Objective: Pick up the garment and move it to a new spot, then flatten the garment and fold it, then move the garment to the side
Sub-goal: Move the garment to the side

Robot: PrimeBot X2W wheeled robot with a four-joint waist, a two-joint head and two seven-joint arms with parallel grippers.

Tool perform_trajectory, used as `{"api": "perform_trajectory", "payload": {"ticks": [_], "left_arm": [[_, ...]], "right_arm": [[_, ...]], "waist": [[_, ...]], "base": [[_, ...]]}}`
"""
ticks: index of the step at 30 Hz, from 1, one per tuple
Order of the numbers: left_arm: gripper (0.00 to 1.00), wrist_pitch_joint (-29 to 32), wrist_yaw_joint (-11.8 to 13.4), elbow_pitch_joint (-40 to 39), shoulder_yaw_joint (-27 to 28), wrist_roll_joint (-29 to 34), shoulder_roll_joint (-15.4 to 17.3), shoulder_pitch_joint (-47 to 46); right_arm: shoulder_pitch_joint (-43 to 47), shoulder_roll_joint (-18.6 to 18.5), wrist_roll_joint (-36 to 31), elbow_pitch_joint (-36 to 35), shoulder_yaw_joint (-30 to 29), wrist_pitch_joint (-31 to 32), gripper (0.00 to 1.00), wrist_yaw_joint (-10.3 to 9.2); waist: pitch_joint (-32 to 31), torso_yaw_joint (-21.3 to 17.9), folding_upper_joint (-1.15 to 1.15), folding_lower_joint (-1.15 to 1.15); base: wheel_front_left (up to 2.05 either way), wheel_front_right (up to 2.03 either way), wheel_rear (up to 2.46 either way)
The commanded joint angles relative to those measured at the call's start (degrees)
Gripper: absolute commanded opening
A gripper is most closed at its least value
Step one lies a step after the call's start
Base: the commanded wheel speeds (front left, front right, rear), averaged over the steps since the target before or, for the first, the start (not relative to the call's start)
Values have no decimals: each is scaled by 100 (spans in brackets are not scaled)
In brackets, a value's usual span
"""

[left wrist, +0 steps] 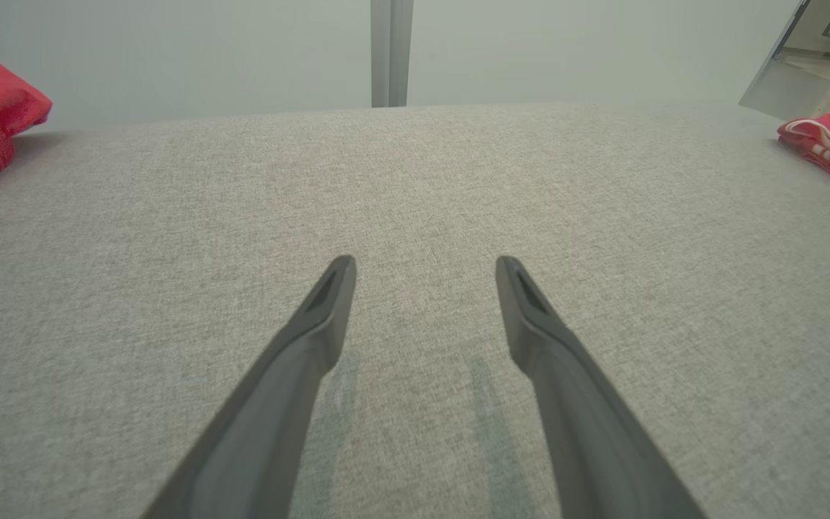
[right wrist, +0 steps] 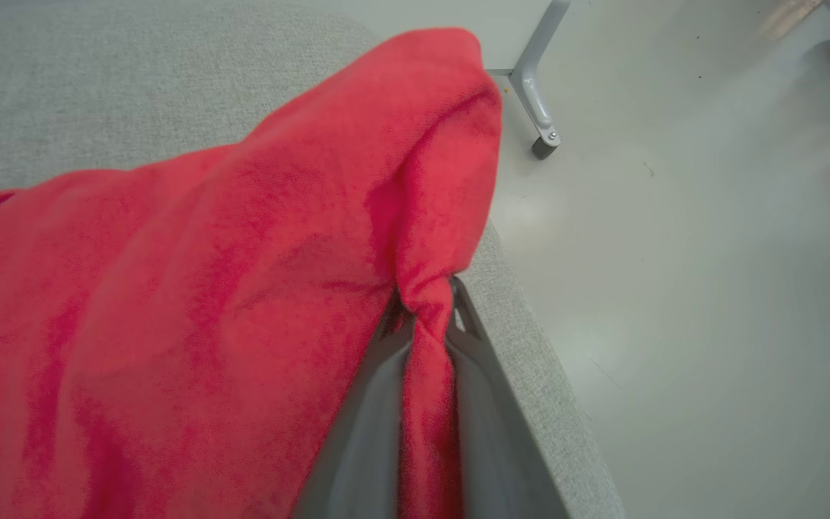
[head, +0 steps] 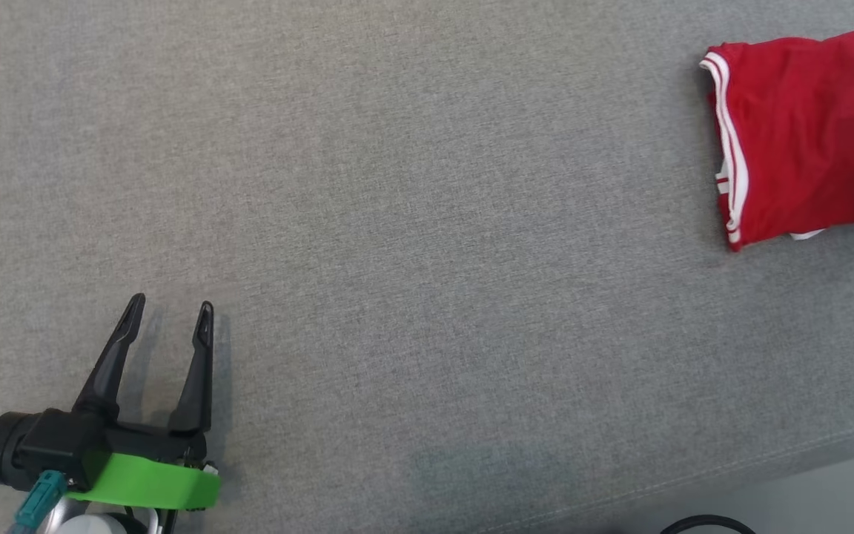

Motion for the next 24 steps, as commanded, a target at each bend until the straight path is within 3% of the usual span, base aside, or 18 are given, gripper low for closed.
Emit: {"api": "perform_trajectory", "payload": {"ticks": [1,3,4,5,6,12,17,18,24], "left_arm": [[100,-1,-16,-32,46,-30,-3,33],[100,-1,-16,-40,78,-27,-40,72],[100,-1,-16,-42,86,-20,-51,90],[100,-1,-16,-43,101,-16,-71,98],[100,-1,-16,-47,120,-11,-79,88],[100,-1,-16,-56,267,-37,-268,31],[100,-1,-16,-7,333,-45,-468,139],[100,-1,-16,85,388,-38,-576,228],[100,-1,-16,441,447,-32,-743,484]], "right_arm": [[-111,-22,-132,17,-32,-69,0,-11],[-195,-5,-382,58,-186,-228,0,-11],[-225,-16,-536,71,-282,-327,19,-11],[-244,-12,-705,75,-342,-403,84,-11],[-287,-2,-829,92,-452,-452,100,-11],[-368,219,-1602,-265,-788,-867,100,-11],[178,395,-1462,-980,-858,-1614,100,-11],[786,454,-1238,-1455,-819,-1912,100,-11],[2498,839,-918,-2757,-978,-2256,100,-11]], "waist": [[140,187,0,-1],[162,258,0,-1],[174,283,0,-1],[191,303,0,-1],[218,314,0,-1],[91,296,0,-1],[-495,407,0,-1],[-875,560,0,-1],[-1579,925,0,-1]], "base": [[0,0,0],[0,0,0],[0,0,0],[0,0,0],[0,0,0],[0,0,0],[0,0,0],[0,0,0],[0,0,0]]}}
